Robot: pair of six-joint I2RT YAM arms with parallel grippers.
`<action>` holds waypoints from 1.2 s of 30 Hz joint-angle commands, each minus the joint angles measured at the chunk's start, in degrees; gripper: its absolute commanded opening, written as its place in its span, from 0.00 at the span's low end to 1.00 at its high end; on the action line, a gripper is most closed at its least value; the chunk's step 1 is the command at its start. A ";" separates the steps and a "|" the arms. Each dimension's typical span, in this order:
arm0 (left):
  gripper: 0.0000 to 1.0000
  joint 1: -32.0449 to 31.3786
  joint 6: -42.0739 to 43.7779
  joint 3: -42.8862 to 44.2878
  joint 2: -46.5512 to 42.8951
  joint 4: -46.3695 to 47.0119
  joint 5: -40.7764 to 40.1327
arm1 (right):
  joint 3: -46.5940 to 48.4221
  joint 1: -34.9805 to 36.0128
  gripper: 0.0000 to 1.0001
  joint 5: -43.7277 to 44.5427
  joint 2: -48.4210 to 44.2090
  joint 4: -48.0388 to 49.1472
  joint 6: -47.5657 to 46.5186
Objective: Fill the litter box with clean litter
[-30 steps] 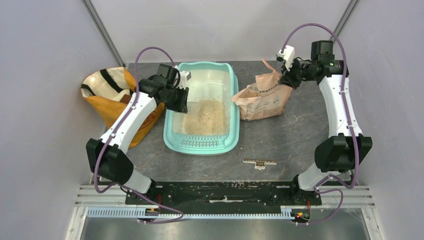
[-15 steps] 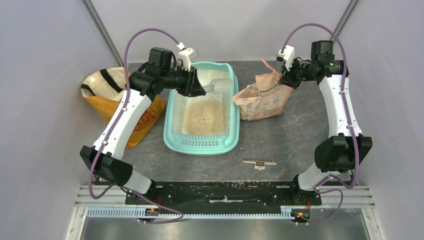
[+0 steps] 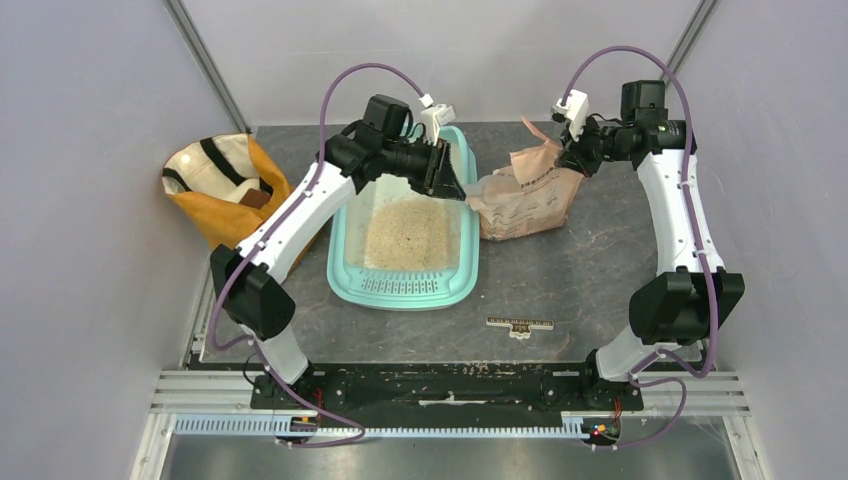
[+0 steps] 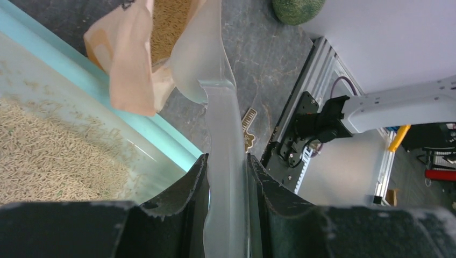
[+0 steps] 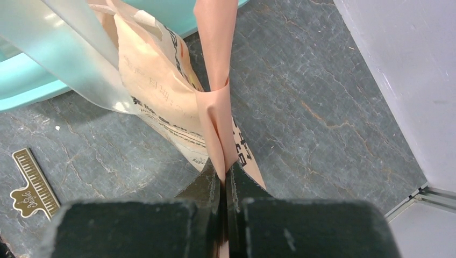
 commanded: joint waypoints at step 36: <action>0.02 -6.67 -5.95 27.48 23.32 -17.30 -29.29 | 3.70 0.37 0.00 -7.34 -1.49 10.67 2.99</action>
